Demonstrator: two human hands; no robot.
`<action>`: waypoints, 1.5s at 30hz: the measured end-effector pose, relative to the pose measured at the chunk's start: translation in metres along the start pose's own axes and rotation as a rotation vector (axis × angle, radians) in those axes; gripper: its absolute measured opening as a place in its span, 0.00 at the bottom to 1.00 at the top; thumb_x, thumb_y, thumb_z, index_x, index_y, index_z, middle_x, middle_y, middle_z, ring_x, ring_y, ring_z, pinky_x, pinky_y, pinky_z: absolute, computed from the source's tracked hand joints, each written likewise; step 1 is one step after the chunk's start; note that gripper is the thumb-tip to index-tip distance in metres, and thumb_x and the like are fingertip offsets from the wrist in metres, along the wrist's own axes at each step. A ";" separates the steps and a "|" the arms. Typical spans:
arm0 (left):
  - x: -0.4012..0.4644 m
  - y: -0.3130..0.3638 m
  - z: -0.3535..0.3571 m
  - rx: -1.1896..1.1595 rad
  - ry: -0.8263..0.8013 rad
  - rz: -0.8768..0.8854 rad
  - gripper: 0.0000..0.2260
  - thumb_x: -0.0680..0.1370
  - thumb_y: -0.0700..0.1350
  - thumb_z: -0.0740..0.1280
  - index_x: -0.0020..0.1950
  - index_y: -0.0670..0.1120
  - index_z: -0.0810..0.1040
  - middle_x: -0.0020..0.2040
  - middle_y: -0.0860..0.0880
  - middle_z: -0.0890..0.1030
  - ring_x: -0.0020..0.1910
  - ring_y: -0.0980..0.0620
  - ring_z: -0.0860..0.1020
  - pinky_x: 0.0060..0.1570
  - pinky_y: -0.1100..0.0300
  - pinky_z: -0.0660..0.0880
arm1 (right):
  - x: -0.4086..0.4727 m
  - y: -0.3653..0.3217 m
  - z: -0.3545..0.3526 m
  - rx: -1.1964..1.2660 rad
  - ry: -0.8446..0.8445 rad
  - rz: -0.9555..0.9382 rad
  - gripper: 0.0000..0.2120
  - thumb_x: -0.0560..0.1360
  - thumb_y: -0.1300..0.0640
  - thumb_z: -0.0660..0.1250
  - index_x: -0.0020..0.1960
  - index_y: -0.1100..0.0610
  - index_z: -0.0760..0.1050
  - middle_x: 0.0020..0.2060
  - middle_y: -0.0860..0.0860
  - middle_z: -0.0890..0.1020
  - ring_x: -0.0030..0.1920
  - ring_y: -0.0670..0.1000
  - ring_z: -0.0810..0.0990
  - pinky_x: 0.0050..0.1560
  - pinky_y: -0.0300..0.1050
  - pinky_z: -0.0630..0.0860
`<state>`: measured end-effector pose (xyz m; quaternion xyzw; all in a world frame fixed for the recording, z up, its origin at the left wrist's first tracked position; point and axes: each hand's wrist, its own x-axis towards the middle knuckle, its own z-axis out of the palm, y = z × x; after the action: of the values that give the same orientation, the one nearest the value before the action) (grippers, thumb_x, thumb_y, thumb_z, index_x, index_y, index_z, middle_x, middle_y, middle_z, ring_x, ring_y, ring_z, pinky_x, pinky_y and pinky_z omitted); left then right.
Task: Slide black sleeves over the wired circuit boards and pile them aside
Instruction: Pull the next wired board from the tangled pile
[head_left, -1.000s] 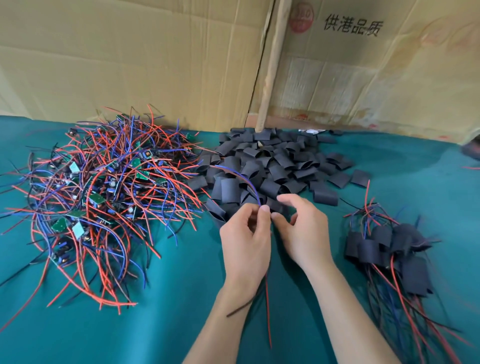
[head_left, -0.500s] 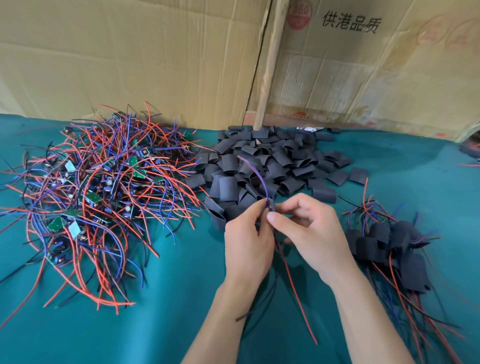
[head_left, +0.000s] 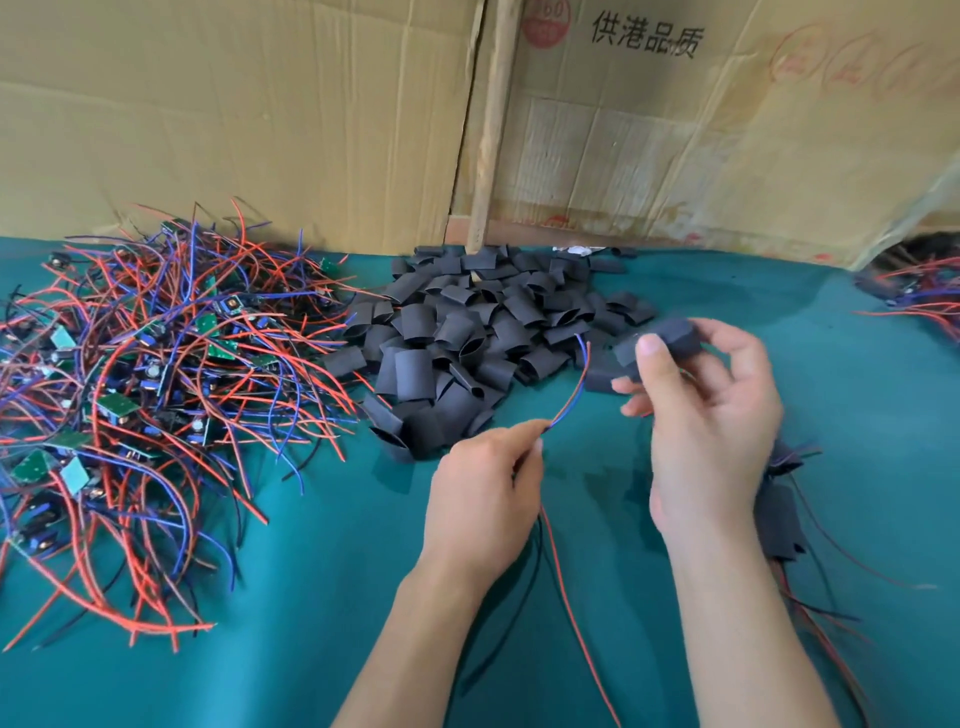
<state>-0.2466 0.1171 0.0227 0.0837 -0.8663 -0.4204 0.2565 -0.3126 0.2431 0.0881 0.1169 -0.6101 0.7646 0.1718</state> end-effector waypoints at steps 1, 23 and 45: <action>0.000 0.001 0.000 0.011 -0.006 0.004 0.14 0.80 0.47 0.61 0.59 0.51 0.84 0.38 0.49 0.81 0.40 0.45 0.76 0.40 0.50 0.77 | -0.001 -0.002 0.000 -0.017 0.009 -0.032 0.10 0.76 0.60 0.73 0.54 0.51 0.74 0.42 0.52 0.87 0.33 0.51 0.83 0.34 0.39 0.76; -0.001 0.001 -0.002 0.004 0.093 0.004 0.10 0.82 0.46 0.63 0.56 0.48 0.82 0.44 0.46 0.84 0.44 0.42 0.80 0.43 0.46 0.77 | -0.011 0.018 0.010 -0.242 -0.124 0.096 0.13 0.71 0.58 0.78 0.51 0.50 0.77 0.40 0.50 0.88 0.37 0.49 0.84 0.42 0.51 0.79; -0.005 0.009 -0.002 0.155 0.030 0.056 0.08 0.81 0.46 0.63 0.55 0.49 0.81 0.38 0.48 0.76 0.39 0.40 0.75 0.37 0.46 0.76 | 0.004 0.001 -0.012 -0.230 -0.121 0.065 0.13 0.72 0.60 0.78 0.50 0.51 0.76 0.39 0.49 0.88 0.34 0.47 0.82 0.39 0.40 0.79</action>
<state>-0.2409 0.1229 0.0290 0.0854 -0.8944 -0.3434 0.2737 -0.3165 0.2547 0.0861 0.1223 -0.7066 0.6862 0.1220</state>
